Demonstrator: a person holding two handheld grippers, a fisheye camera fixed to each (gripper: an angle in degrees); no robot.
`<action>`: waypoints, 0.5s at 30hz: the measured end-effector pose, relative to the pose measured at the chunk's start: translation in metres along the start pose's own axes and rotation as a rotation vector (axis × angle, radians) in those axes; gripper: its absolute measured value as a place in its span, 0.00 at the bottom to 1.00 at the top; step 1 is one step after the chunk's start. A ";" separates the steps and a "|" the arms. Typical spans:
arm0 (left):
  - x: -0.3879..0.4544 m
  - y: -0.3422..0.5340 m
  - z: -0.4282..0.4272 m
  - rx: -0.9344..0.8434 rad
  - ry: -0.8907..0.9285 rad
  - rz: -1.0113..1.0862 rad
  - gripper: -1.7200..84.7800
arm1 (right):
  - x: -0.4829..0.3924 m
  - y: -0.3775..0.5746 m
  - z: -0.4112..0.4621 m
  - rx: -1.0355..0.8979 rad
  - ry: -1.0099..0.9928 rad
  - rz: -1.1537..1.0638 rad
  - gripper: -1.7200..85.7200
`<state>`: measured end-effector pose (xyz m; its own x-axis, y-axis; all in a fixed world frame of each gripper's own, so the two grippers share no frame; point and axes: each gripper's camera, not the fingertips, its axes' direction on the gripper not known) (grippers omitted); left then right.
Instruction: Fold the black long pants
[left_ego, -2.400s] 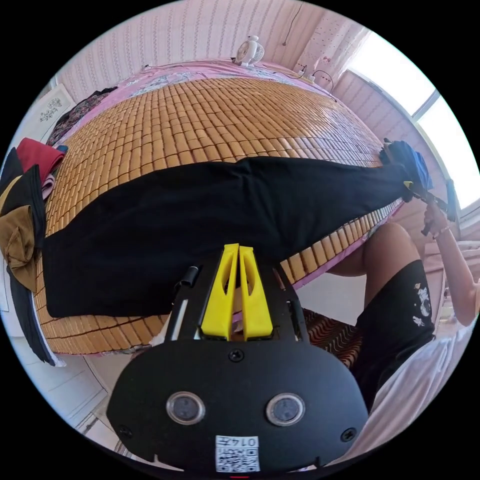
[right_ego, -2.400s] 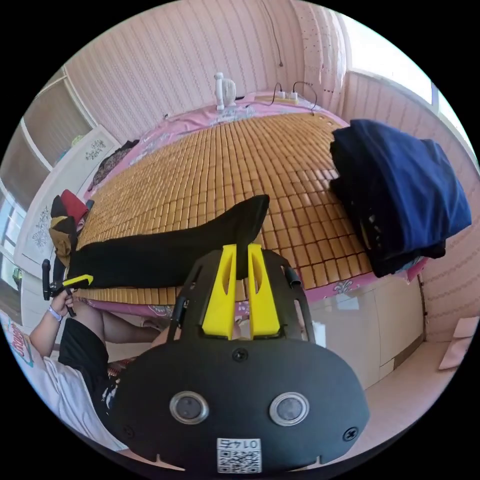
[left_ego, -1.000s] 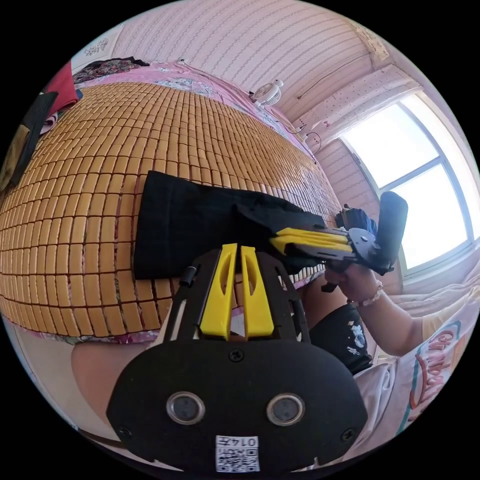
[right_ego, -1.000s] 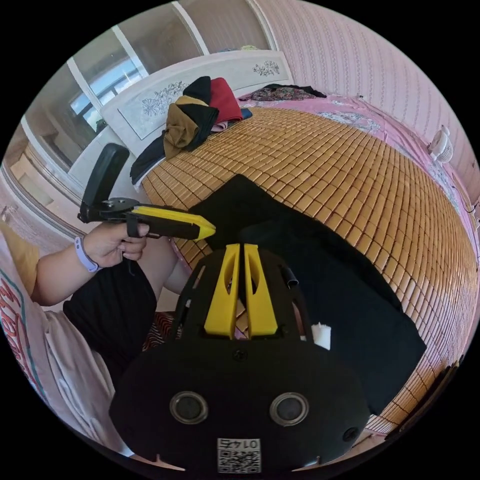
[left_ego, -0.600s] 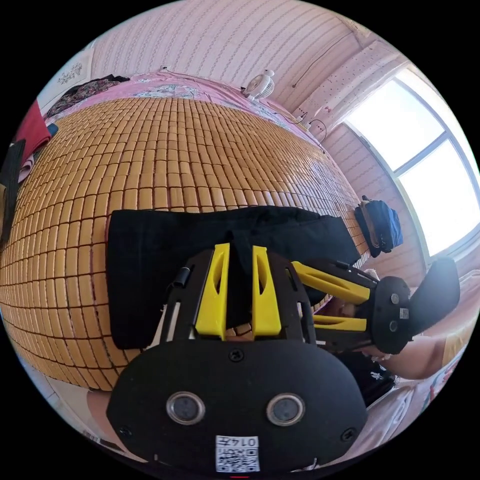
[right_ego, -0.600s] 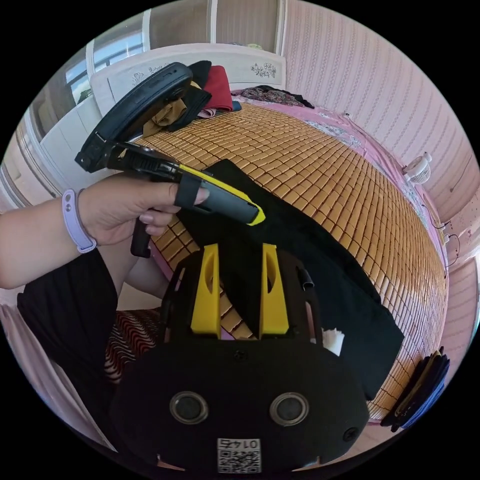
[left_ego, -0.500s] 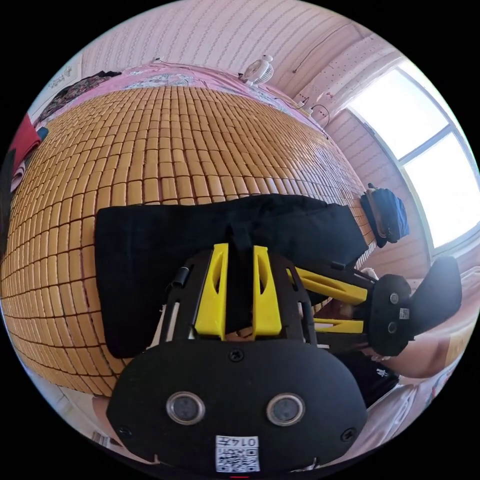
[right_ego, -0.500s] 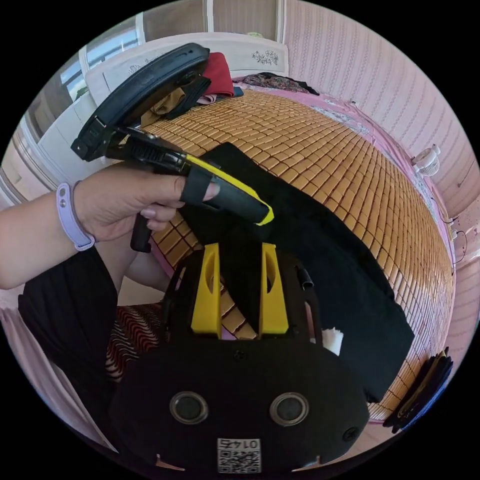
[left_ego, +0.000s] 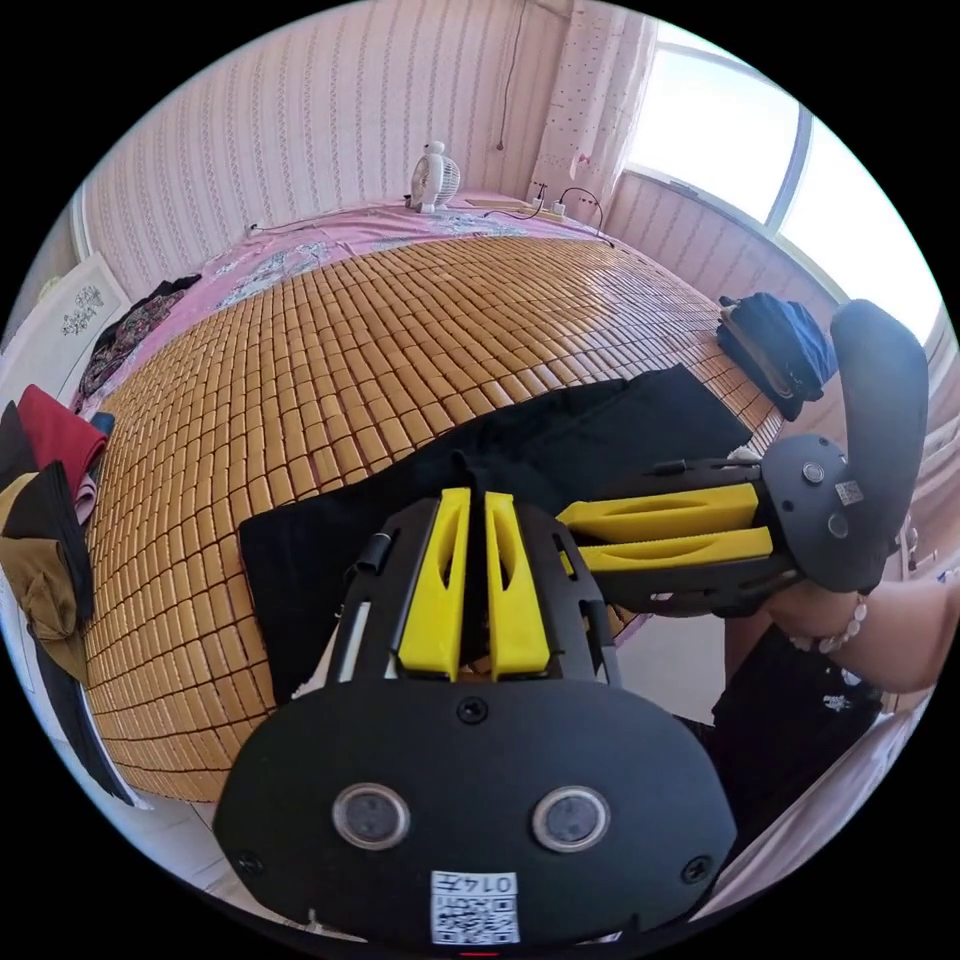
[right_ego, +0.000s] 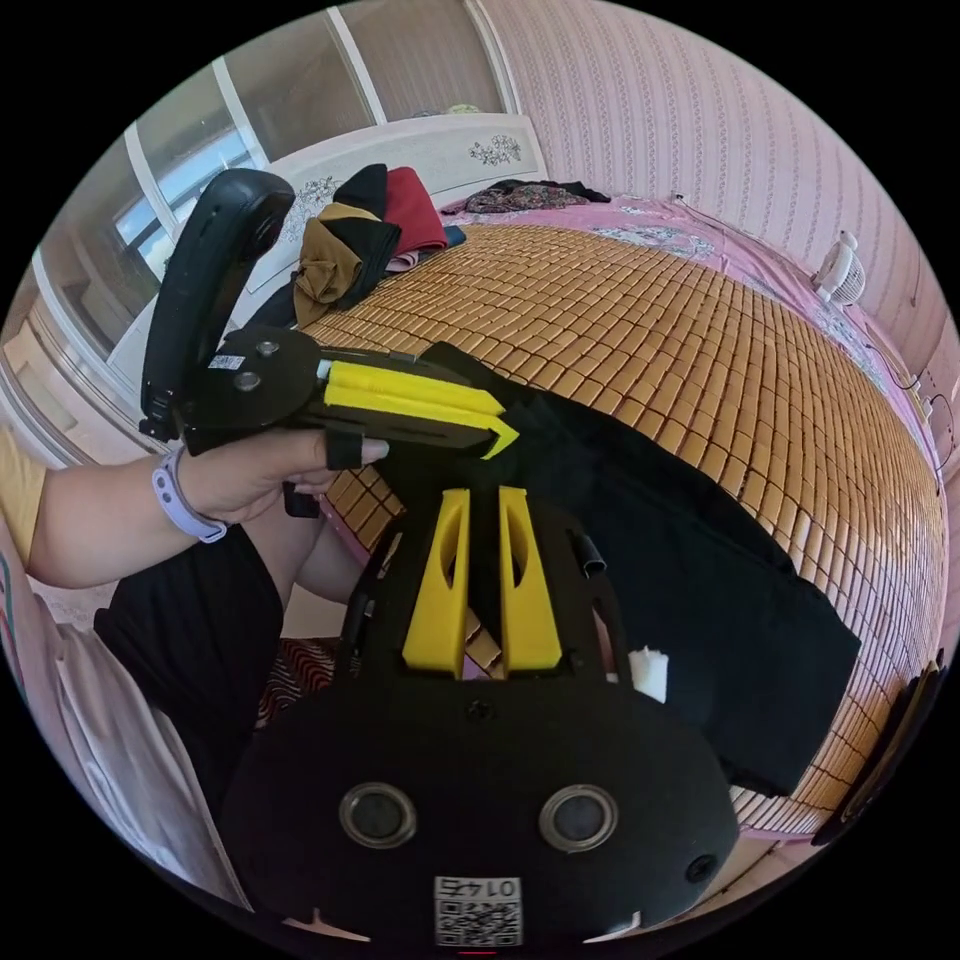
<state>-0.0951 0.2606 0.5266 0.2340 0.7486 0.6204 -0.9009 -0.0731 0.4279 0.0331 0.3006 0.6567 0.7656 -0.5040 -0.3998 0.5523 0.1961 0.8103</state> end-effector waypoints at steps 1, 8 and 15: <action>0.001 0.000 0.000 0.002 0.021 -0.013 0.03 | 0.001 0.000 -0.002 0.003 0.008 -0.005 0.07; 0.011 -0.010 -0.043 0.161 0.159 -0.035 0.02 | 0.012 -0.007 -0.059 0.119 -0.019 -0.006 0.07; -0.059 0.030 -0.098 0.175 -0.055 -0.240 0.06 | -0.020 -0.099 -0.033 0.186 -0.353 -0.083 0.11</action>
<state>-0.1717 0.2793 0.4384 0.4566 0.7216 0.5204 -0.7418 -0.0142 0.6705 -0.0257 0.3190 0.5703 0.5427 -0.7757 -0.3222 0.5140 0.0033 0.8578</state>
